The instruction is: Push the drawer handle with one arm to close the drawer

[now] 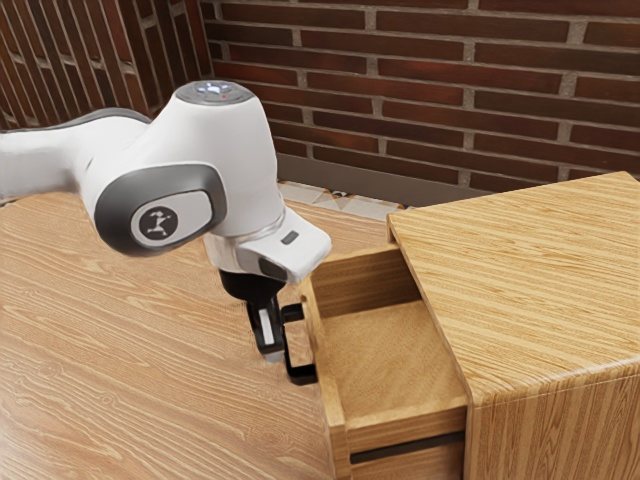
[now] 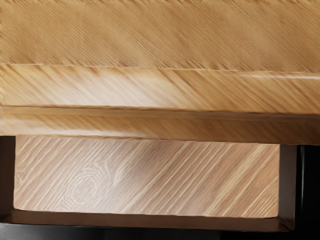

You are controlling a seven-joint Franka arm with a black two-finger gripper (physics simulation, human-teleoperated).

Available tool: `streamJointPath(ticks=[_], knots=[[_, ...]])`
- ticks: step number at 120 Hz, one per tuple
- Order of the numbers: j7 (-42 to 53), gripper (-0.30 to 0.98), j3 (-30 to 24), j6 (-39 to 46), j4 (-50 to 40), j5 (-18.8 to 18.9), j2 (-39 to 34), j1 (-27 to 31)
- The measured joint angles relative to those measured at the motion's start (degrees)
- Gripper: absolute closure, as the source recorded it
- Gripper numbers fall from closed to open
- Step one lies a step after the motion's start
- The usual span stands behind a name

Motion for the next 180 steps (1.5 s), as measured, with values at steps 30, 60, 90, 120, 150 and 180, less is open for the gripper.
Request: streamJointPath(ticks=[30, 60, 90, 120, 150, 180], knots=[[0.61, 0.79, -1.27, 1.89, 5.19, 0.27, 5.12, 0.07], [0.98, 0.79, -1.47, 4.51, 7.78, 0.43, 8.52, 0.33], [1.23, 0.79, -2.29, 6.11, 12.36, 0.51, 13.80, 0.71], [1.41, 0.79, -3.35, 7.01, 15.77, 0.62, 17.35, 0.62], [1.56, 0.79, -3.74, 7.95, 17.70, 0.74, 19.08, 0.62], [1.53, 0.79, -4.46, 8.50, 16.29, 1.29, 16.63, 4.22]])
